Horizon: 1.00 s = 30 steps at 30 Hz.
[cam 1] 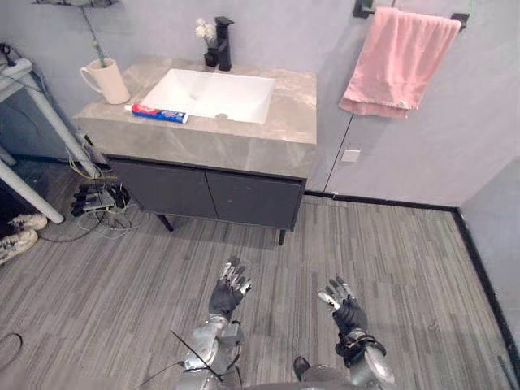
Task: Organize washtable
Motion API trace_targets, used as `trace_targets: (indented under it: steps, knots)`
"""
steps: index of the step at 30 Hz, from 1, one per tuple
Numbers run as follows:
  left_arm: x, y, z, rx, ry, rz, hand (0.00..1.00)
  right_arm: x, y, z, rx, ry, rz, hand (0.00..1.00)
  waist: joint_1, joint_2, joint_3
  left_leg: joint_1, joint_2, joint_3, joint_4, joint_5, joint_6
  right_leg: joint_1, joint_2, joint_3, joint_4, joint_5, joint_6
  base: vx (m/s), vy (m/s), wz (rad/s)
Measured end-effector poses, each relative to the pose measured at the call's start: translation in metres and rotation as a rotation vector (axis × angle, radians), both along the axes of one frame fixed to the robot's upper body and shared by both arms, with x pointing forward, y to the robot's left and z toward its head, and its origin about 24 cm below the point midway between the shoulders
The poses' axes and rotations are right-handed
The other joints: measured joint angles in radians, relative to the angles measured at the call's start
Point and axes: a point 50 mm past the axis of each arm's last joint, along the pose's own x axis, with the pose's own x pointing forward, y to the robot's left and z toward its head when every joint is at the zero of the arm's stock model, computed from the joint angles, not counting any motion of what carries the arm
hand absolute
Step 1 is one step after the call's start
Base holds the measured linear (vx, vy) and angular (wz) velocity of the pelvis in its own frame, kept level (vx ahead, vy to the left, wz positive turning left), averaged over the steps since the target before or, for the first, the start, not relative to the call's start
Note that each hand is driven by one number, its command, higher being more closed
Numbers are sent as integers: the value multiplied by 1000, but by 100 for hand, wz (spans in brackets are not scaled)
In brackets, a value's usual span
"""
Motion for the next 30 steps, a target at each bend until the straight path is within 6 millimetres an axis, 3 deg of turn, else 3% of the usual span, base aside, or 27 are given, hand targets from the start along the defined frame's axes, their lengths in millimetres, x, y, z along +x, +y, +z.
trace_targets:
  steps: [2,3,9,12,16,18,22,23,25,26,27,28,29,30]
  knots:
    - [1,5,0,8,0,14,0,1,3,-4,2,25,17,0,6,-8,-2,11,-12,4,-52,-6,-22,9,-27,3,-32,5,7,-61,81,12]
    - [-7,9,-15,23,74,20,0,-4,-5,-13,1,69,-31,0,13,-25,-14,53,25,-72,-170,84,-54,28,18,-40,-93,88,5,-22,44,5]
    - [-6,12,-14,27,67,31,0,-3,-6,-12,-6,65,-31,0,17,-25,-3,28,19,-84,-172,83,-50,27,10,-78,-87,78,0,0,-1,18]
    - [-5,19,-14,11,75,98,0,-3,-13,-12,-21,69,-58,0,34,-32,0,27,42,-3,-198,109,-29,24,-14,-134,-77,56,1,21,-15,57]
    - [-11,36,-18,-1,109,227,0,-1,-22,-11,-60,73,-96,0,58,-55,16,56,25,75,-298,194,-25,5,-85,-251,-64,8,14,52,0,39]
    - [-17,50,-20,3,138,312,0,3,-25,-12,-83,80,-110,0,93,-73,26,71,0,104,-310,191,-20,-6,-153,-376,-41,6,22,101,83,-10]
    - [-18,52,-21,-8,147,343,0,0,-33,-16,-114,111,-142,0,95,-83,35,70,-31,101,-249,119,-1,25,-194,-381,-29,-22,34,168,106,7]
    - [-17,48,-21,-12,148,326,0,-3,-36,-17,-117,121,-157,0,79,-83,40,73,-52,88,-221,74,13,27,-216,-391,30,-50,41,201,150,28]
    - [-12,42,-20,-22,140,298,0,-5,-41,-19,-123,130,-178,0,58,-65,58,98,-69,59,-182,28,20,-36,-235,-410,278,-65,16,177,167,40]
    - [-10,42,-18,-16,130,283,0,-10,-41,-21,-122,143,-181,0,45,-68,60,125,-86,45,-173,7,36,-89,-250,-407,452,-38,-69,176,170,42]
    - [-9,42,-18,-13,125,278,0,-13,-40,-21,-119,150,-183,0,40,-71,63,141,-97,33,-173,-2,45,-115,-257,-406,531,-7,-119,272,206,56]
    - [-7,42,-16,-12,117,269,0,-18,-38,-21,-113,154,-189,0,36,-74,69,183,-114,8,-177,-29,72,-167,-266,-388,678,97,-198,312,158,48]
    - [-6,40,-15,-2,112,254,0,-22,-35,-22,-107,158,-191,0,30,-62,80,225,-115,-9,-185,-49,97,-218,-253,-366,793,73,-133,326,128,42]
    - [-6,42,-15,12,111,247,0,-24,-31,-22,-94,161,-184,0,27,-63,79,247,-113,-19,-187,-61,100,-237,-227,-369,822,10,-93,553,104,38]
